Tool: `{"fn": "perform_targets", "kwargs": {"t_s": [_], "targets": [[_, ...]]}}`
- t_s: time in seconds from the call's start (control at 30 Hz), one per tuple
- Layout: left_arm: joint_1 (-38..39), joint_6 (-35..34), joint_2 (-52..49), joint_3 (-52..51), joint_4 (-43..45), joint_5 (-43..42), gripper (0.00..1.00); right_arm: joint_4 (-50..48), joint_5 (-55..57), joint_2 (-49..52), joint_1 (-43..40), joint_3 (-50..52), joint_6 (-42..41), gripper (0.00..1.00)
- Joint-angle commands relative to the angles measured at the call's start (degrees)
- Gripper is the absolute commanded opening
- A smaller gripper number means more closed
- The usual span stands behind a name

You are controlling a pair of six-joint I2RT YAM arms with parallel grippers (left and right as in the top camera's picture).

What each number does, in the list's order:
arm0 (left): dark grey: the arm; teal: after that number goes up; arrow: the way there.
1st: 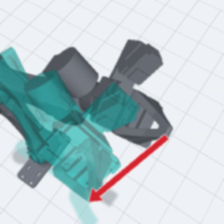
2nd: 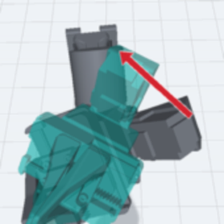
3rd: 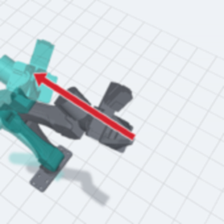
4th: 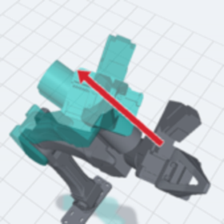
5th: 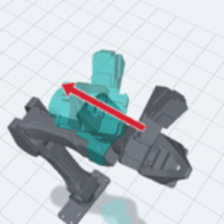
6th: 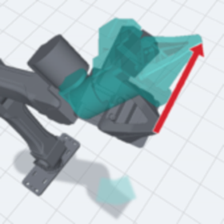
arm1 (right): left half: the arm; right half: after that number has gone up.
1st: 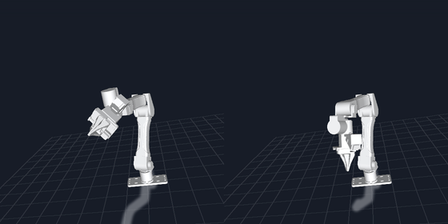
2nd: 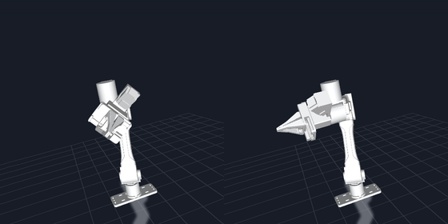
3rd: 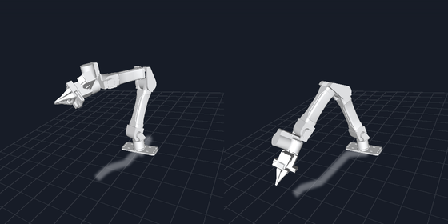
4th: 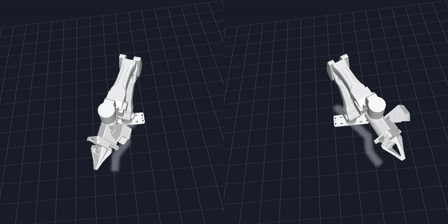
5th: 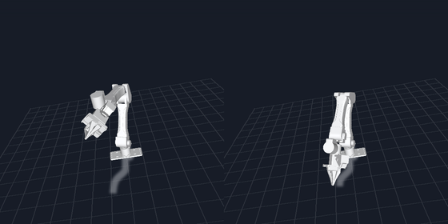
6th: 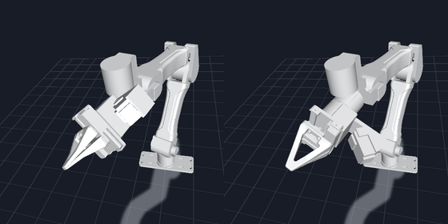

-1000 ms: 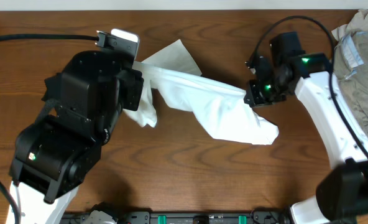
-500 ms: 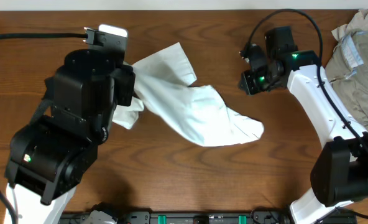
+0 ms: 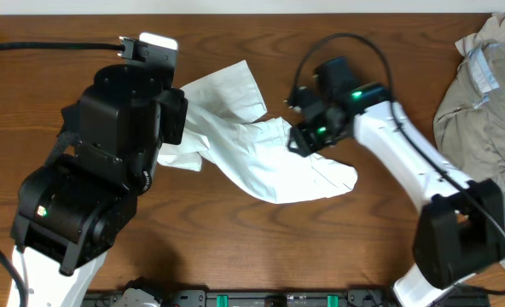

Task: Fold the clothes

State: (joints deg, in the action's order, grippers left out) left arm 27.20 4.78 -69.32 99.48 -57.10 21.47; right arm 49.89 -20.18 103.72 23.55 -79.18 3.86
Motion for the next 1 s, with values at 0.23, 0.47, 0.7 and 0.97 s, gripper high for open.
{"fn": "perform_targets", "kwargs": {"t_s": [0.23, 0.47, 0.7, 0.97], "targets": [[-0.2, 0.5, 0.0, 1.7, -1.2, 1.5, 0.06, -8.4, 3.8, 11.7, 4.0, 1.5, -18.2, 0.57], [-0.2, 0.6, 0.0, 1.7, -1.2, 1.5, 0.06, -13.4, -1.6, 13.1, 4.0, 1.5, -15.7, 0.42], [-0.2, 0.6, 0.0, 1.7, -1.1, 1.5, 0.07, -13.8, -4.2, 11.5, 3.8, 1.5, -14.3, 0.41], [-0.2, 0.6, 0.0, 1.7, -1.1, 1.5, 0.06, -15.5, -5.2, 11.3, 4.0, 1.5, -14.3, 0.19]]}}
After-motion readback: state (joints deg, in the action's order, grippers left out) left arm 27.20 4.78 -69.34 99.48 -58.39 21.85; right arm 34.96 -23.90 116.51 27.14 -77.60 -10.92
